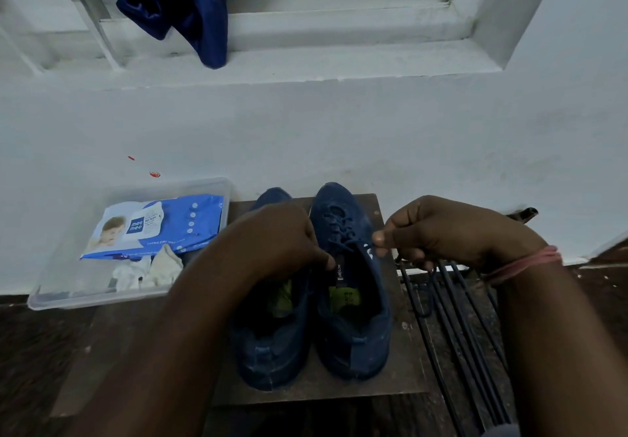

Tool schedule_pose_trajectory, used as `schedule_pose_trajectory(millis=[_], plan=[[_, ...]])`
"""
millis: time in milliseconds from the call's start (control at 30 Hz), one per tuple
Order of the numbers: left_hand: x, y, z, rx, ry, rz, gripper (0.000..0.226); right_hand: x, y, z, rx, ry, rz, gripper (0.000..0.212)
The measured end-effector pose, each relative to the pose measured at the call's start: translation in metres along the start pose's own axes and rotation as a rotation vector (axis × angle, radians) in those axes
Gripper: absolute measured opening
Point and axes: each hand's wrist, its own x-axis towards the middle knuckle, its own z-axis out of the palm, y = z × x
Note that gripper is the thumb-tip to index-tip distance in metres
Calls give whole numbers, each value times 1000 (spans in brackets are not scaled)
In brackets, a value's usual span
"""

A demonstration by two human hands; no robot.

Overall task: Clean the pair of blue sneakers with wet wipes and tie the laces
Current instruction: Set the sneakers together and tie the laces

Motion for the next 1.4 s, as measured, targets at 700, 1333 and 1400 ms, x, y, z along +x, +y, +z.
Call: schedule_pose_trajectory(millis=[700,1333,1400], plan=[[14,-9,6,-69,139,-67,43,2,11,-7,-37,-34,54,36],[-36,11,-40,-686,426,442,26,-18,-50,4,27,194,-464,20],[-42,24,-35,-712,438,474,29,-19,-59,14,-100,131,-492,24]])
